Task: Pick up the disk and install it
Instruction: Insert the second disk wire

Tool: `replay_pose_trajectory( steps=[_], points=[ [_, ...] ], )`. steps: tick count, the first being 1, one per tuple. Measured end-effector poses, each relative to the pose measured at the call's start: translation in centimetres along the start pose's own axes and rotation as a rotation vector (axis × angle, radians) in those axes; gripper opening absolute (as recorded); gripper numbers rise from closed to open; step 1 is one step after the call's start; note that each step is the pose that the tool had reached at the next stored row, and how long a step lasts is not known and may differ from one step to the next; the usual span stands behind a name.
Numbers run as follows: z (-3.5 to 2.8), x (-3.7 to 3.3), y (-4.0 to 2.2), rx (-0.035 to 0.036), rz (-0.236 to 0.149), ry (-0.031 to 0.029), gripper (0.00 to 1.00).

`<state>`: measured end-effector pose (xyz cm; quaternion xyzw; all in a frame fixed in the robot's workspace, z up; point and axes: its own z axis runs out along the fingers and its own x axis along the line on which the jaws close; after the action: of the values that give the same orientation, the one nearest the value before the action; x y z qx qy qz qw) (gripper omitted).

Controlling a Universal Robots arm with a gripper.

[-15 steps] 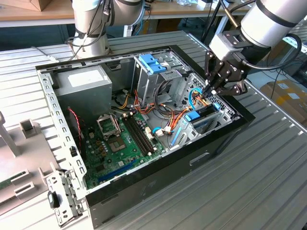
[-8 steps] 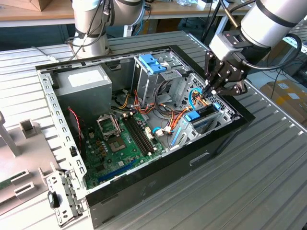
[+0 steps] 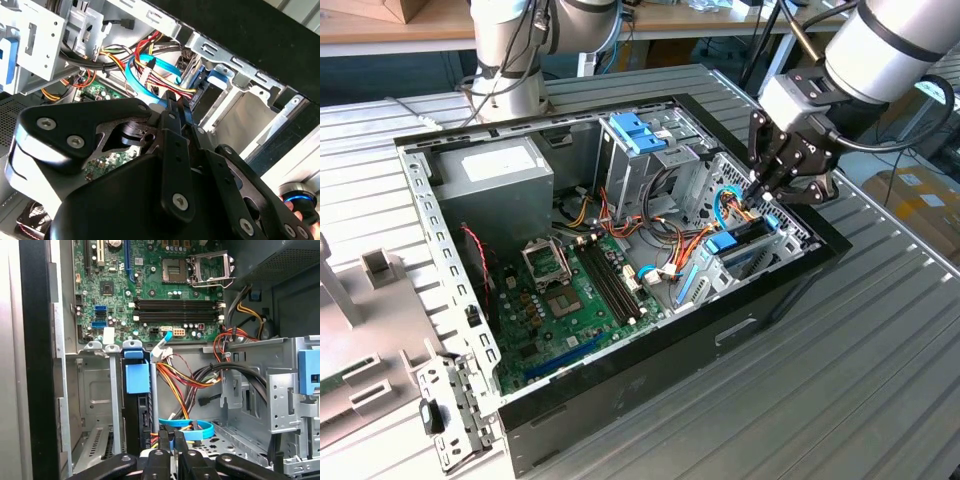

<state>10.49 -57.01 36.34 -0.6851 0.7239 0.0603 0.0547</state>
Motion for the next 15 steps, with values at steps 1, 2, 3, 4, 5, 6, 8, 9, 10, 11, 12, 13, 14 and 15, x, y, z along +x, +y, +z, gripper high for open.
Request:
replay_pose_trajectory(
  steps=[1,2,3,4,5,6,8,9,10,11,12,13,14,15],
  points=[
    [-0.01,0.11,0.16,0.0,0.0,0.0,0.16],
    [-0.01,0.28,0.47,0.0,0.0,-0.0001,0.16],
    [0.01,0.42,0.66,0.0,0.0,-0.0002,0.16],
    [0.03,0.51,0.79,0.0,0.0,-0.0004,0.16],
    [0.07,0.64,1.05,0.0,0.0,-0.0005,0.16],
    [0.09,0.71,1.22,0.0,0.0,-0.0005,0.16],
    [0.1,0.81,1.54,-0.0001,0.0,-0.0001,0.16],
    [0.11,0.84,1.67,0.0,0.0,-0.0001,0.16],
    [0.13,0.88,1.81,0.0,0.0,-0.0002,0.16],
    [0.14,0.89,1.88,-0.0001,0.0,-0.0002,0.16],
    [0.14,0.89,1.88,-0.0001,-0.001,-0.0002,0.16],
    [0.14,0.9,1.88,-0.0001,0.0,-0.0003,0.16],
    [0.14,0.9,1.89,-0.0001,0.0,-0.0003,0.16],
    [0.14,0.9,1.88,-0.0001,0.0,-0.0003,0.16]
  ],
)
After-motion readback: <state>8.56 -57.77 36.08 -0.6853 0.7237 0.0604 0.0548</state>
